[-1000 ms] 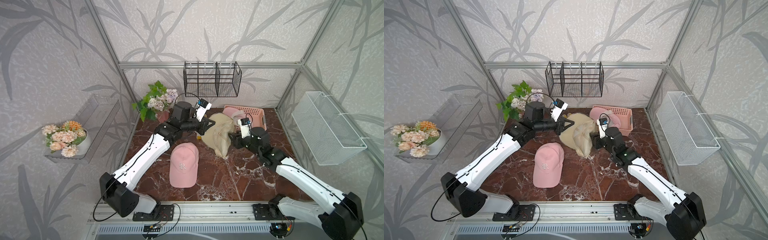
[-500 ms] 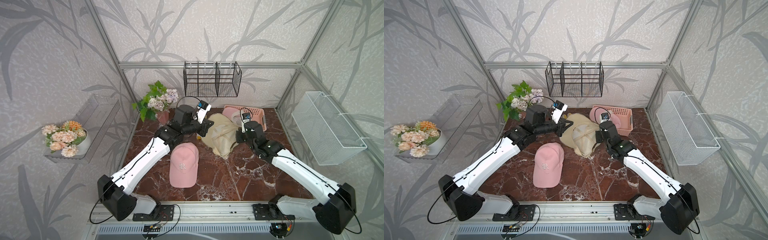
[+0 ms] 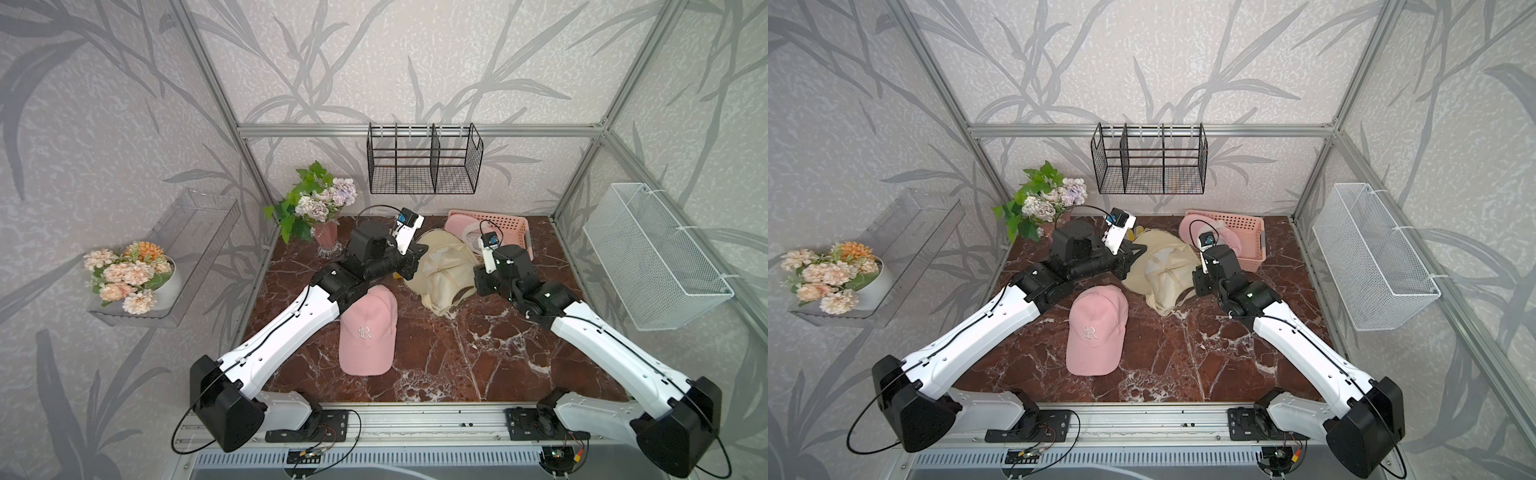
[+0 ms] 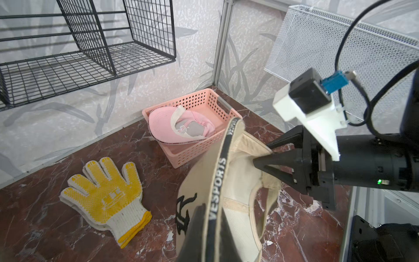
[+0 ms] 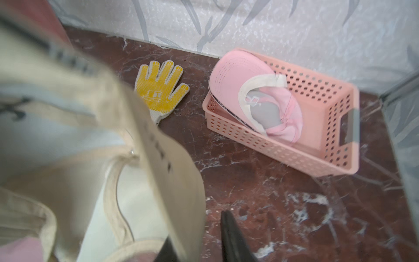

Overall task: Turn the baseball cap inside out
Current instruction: Turn over the baseball cap.

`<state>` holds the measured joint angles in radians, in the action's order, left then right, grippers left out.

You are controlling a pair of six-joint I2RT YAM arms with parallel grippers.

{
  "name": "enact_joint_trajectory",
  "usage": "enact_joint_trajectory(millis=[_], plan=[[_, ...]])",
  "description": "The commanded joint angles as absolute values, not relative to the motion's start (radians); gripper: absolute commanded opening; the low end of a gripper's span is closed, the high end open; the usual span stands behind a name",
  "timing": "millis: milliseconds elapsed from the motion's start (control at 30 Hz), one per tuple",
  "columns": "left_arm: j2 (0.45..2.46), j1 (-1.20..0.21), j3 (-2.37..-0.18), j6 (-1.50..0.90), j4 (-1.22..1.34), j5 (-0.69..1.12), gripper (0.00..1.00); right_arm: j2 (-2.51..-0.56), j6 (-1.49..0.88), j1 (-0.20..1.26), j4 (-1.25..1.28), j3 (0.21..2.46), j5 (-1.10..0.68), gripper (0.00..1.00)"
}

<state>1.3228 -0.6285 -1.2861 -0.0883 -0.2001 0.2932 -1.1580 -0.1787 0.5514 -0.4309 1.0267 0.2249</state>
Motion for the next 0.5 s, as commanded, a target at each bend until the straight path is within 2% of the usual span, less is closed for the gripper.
enact_joint_trajectory(millis=[0, 67, 267, 333, 467], plan=[[1.287, -0.611, -1.313, -0.127, -0.132, 0.345, 0.0, -1.085, -0.155, 0.545, -0.434, 1.009, 0.227, 0.49], [1.285, -0.611, -1.32, -0.145, -0.133, 0.354, 0.0, -1.056, -0.134, 0.546, -0.426, 1.004, 0.19, 0.51], [1.297, -0.611, -1.332, -0.229, -0.111, 0.343, 0.0, -1.015, -0.095, 0.548, -0.388, 0.988, -0.101, 0.49], [1.308, -0.612, -1.348, -0.264, -0.109, 0.365, 0.0, -1.039, -0.095, 0.562, -0.372, 0.987, -0.15, 0.43], [1.311, -0.611, -1.365, -0.322, -0.094, 0.405, 0.0, -1.105, -0.114, 0.586, -0.325, 0.985, -0.105, 0.29]])
